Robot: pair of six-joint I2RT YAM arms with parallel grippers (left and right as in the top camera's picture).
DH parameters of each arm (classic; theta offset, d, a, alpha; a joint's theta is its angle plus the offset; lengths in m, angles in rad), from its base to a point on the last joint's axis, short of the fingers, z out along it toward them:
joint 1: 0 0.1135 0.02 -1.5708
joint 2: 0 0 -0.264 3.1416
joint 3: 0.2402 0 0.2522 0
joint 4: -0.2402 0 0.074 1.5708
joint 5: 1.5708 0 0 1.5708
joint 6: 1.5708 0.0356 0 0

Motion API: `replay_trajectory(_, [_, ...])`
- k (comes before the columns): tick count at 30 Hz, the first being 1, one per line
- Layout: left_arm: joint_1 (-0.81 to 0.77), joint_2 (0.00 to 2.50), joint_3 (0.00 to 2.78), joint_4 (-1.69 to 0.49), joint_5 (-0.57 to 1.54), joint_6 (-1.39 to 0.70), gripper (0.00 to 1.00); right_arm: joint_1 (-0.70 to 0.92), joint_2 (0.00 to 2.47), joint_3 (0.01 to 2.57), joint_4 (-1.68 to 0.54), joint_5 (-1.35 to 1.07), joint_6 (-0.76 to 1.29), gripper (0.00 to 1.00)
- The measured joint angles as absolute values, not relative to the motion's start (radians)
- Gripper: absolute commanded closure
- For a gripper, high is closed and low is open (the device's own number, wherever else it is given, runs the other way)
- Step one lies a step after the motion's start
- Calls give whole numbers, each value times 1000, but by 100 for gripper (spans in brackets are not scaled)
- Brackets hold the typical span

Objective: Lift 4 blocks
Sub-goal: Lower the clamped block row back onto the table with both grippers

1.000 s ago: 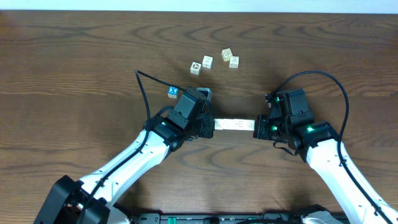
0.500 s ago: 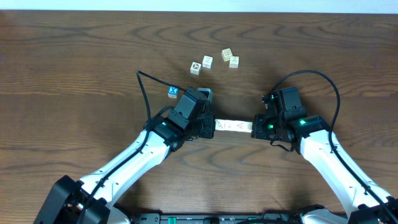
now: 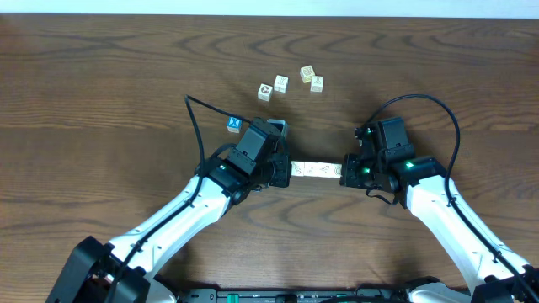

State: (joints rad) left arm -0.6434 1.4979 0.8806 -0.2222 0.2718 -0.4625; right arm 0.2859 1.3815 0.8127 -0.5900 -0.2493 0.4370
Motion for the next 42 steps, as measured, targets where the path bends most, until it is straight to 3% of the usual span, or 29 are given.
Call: replay_trajectory(42, [-670,1560,881,-228,260,-463,93,331,1464,813,-581,-157,437,99])
